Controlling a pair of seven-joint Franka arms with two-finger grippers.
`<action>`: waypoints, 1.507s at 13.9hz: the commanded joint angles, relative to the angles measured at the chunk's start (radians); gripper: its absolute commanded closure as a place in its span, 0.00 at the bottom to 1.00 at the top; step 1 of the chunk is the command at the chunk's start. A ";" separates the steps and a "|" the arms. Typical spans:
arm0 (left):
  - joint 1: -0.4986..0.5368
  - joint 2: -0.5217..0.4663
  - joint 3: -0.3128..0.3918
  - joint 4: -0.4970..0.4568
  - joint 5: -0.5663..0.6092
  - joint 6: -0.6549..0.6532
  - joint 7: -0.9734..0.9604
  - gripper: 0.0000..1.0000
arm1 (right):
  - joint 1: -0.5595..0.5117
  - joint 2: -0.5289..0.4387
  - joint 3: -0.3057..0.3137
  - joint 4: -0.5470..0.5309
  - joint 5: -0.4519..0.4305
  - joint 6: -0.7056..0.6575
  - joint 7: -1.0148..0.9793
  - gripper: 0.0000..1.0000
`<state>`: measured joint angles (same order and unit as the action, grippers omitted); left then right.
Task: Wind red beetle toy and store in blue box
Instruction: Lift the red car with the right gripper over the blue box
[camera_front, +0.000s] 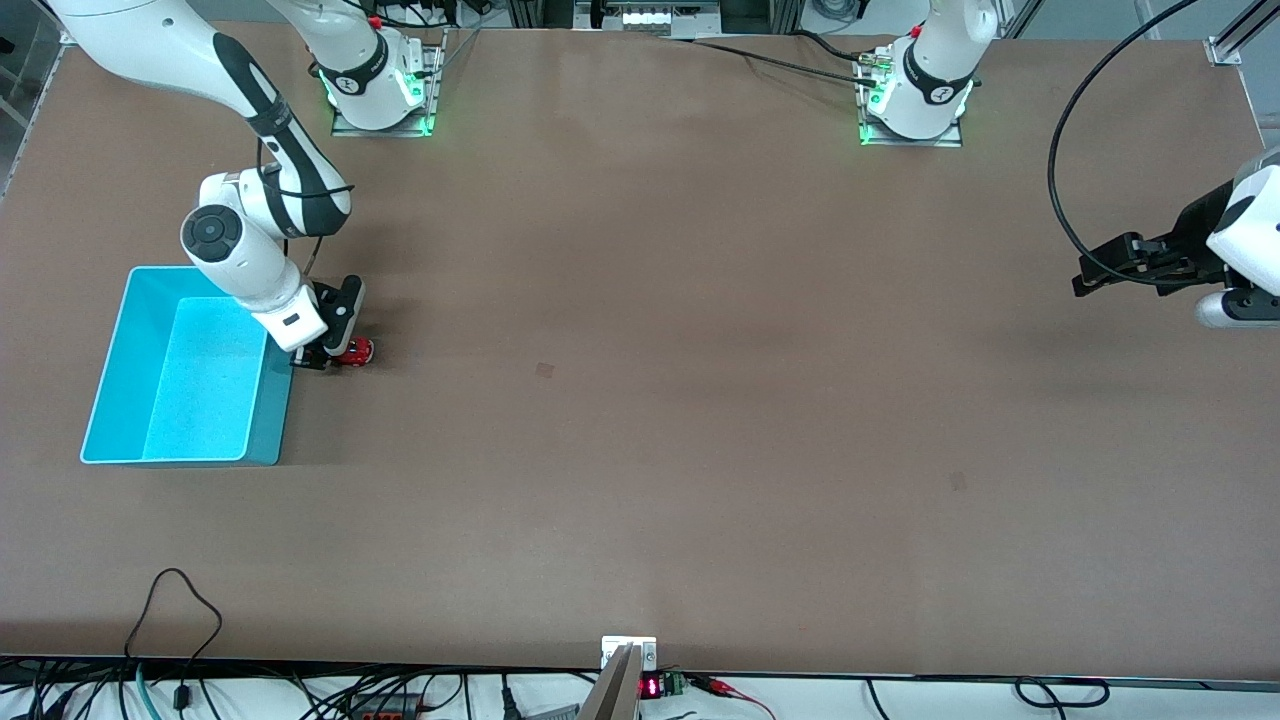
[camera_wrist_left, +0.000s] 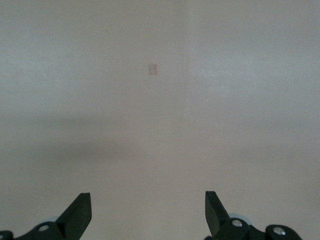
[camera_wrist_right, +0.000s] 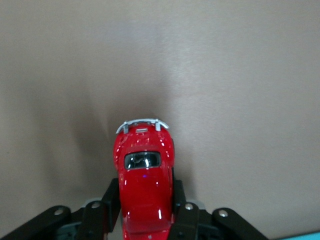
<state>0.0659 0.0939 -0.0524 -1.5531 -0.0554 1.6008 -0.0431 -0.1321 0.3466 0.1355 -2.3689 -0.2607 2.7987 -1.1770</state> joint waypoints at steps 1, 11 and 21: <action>0.005 -0.025 -0.001 -0.027 0.017 0.008 -0.023 0.00 | -0.008 -0.064 0.021 0.011 -0.003 -0.043 0.171 1.00; 0.005 -0.034 0.002 -0.027 0.020 0.002 -0.018 0.00 | 0.015 -0.288 -0.167 0.183 0.086 -0.473 0.928 1.00; 0.002 -0.045 -0.010 -0.028 0.014 0.007 -0.018 0.00 | -0.029 -0.005 -0.297 0.177 0.195 -0.274 1.037 1.00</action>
<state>0.0665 0.0713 -0.0572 -1.5562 -0.0543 1.6009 -0.0535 -0.1479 0.3175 -0.1712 -2.2013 -0.0803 2.5053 -0.1522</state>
